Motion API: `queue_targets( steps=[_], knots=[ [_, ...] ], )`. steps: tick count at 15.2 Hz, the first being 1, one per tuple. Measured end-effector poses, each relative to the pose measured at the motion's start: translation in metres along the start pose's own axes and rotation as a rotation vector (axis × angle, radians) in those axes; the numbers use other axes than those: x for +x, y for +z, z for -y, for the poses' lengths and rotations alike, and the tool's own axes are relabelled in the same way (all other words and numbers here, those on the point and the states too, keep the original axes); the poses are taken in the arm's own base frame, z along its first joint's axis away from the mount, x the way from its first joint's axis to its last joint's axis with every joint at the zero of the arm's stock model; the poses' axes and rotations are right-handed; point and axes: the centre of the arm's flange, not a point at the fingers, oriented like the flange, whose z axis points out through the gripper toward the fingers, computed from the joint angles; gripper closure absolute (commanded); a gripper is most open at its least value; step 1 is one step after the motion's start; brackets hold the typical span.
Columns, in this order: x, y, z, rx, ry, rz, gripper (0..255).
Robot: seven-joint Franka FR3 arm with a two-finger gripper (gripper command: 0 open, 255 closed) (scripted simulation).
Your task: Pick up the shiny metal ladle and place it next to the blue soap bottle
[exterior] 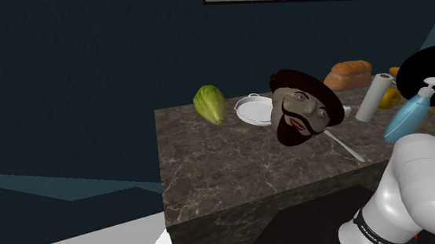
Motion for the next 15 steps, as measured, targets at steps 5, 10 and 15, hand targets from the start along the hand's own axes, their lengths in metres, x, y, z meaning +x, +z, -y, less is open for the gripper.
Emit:
queue_targets(
  steps=[5,10,15],
  knots=[
    [0.000,0.025,0.004,0.000,0.000,0.000,255],
    [0.000,0.051,0.006,0.000,0.000,0.000,255],
    [-0.001,0.078,0.008,0.000,0.000,0.000,255]
  ],
)
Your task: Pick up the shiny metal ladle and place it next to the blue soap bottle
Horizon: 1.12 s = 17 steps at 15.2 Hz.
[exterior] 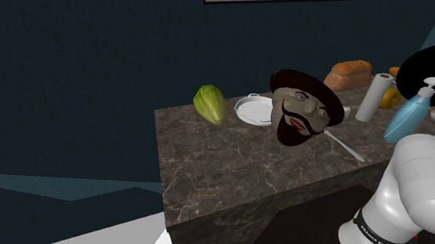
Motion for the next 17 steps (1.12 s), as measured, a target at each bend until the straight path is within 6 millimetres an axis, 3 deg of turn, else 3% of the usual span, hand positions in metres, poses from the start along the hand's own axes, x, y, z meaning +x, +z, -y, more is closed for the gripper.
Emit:
queue_targets(
  steps=[11,17],
  knots=[
    [0.000,0.058,0.007,0.000,0.000,0.000,255],
    [-0.002,0.065,0.008,0.000,0.000,0.000,255]
  ],
)
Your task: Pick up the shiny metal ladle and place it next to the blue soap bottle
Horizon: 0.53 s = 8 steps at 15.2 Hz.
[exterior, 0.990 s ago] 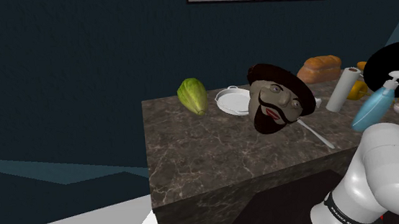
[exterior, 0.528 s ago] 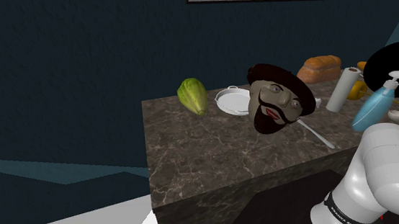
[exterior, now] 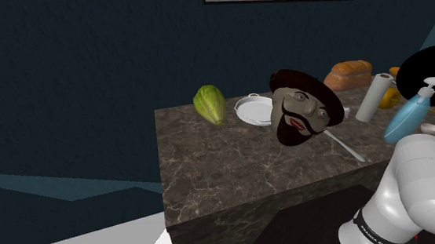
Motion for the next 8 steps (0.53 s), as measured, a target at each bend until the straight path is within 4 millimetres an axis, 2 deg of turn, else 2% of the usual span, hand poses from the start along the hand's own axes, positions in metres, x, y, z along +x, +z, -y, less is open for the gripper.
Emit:
queue_targets(
  steps=[1,7,8],
  knots=[
    [0.0000,0.0001,0.0000,0.000,0.000,0.000,0],
    [0.0000,0.0001,0.0000,0.000,0.000,0.000,0],
    [-0.0005,-0.0055,0.0005,0.000,0.000,0.000,0]
  ],
)
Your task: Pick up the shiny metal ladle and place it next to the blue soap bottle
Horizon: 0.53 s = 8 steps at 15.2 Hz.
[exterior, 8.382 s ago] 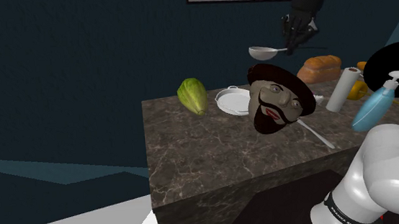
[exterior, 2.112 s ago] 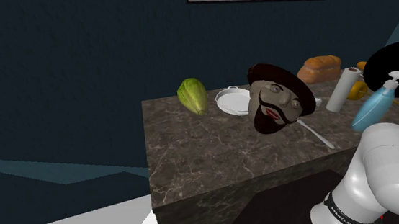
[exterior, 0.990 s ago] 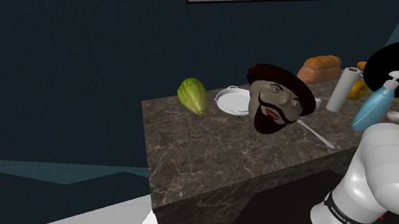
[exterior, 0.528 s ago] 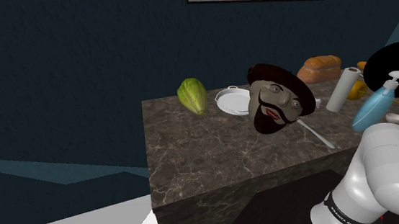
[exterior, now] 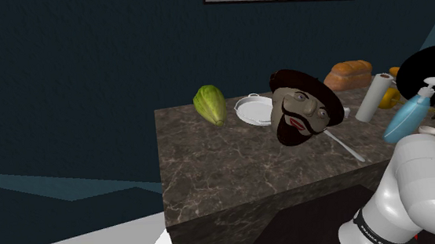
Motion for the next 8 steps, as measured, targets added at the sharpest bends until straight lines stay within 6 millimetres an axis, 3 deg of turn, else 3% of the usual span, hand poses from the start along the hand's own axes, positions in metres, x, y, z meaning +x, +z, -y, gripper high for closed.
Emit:
queue_targets(
  steps=[3,8],
  knots=[
    [0.000,-0.036,-0.001,0.000,0.000,0.001,0],
    [0.001,-0.044,-0.001,0.000,0.000,0.000,0]
  ],
)
